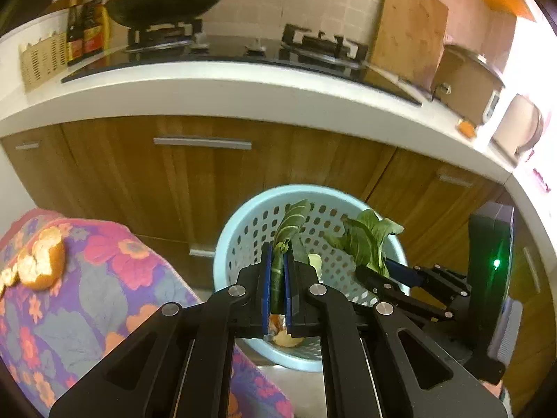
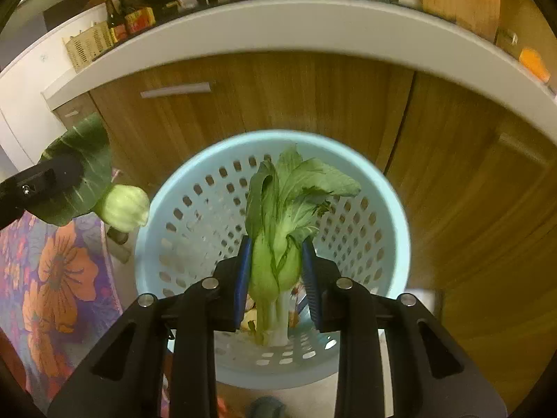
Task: Collect trash
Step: 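Carry both bok choy pieces over the wastebasket, then open both grippers to drop the bok choy into the wastebasket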
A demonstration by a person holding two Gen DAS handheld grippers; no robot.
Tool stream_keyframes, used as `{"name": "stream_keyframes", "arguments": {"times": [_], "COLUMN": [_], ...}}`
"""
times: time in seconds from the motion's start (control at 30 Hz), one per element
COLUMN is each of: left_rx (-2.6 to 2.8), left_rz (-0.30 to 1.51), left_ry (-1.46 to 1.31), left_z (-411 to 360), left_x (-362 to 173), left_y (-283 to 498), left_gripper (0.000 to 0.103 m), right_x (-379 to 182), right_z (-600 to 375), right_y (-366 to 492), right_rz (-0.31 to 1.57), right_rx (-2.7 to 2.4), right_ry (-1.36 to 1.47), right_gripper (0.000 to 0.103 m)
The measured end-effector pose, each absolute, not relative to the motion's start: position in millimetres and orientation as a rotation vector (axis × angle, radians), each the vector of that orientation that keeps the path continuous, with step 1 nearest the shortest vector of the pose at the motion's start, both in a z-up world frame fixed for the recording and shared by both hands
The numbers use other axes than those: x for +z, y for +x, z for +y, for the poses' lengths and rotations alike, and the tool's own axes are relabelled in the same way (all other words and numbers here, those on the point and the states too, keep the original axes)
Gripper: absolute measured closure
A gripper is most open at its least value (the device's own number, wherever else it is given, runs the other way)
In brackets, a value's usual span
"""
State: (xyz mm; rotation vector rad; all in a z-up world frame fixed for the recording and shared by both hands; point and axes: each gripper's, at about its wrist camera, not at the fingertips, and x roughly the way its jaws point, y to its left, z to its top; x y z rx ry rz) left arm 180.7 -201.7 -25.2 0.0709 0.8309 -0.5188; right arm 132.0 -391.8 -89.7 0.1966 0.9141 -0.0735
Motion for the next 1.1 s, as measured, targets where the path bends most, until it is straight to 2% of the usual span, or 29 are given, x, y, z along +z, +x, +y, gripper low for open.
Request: {"name": "stream_keyframes", "arguments": {"times": [0.3, 0.43, 0.47, 0.5, 1.1], "left_rx": [-0.506, -0.504, -0.506, -0.511, -0.497], "left_rz": [0.864, 0.847, 0.842, 0.837, 0.796], "left_ry": [0.127, 0.138, 0.14, 0.139, 0.075], "left_z": [-223, -221, -220, -218, -182], "left_x": [-41, -40, -39, -37, -18], "left_y": [188, 184, 183, 182, 167], "left_gripper": [0.097, 0.071, 0.068, 0.068, 0.068], "right_x": [-94, -91, -90, -88, -46], "right_z": [-397, -404, -404, -404, -397], "right_y": [135, 138, 138, 137, 120], "right_rz": [0.949, 0.95, 0.946, 0.937, 0.834], "right_rx": [-0.068, -0.056, -0.058, -0.062, -0.055], "right_ry": [0.227, 0.27, 0.272, 0.272, 0.268], "right_gripper": [0.076, 0.071, 0.065, 0.058, 0.058]}}
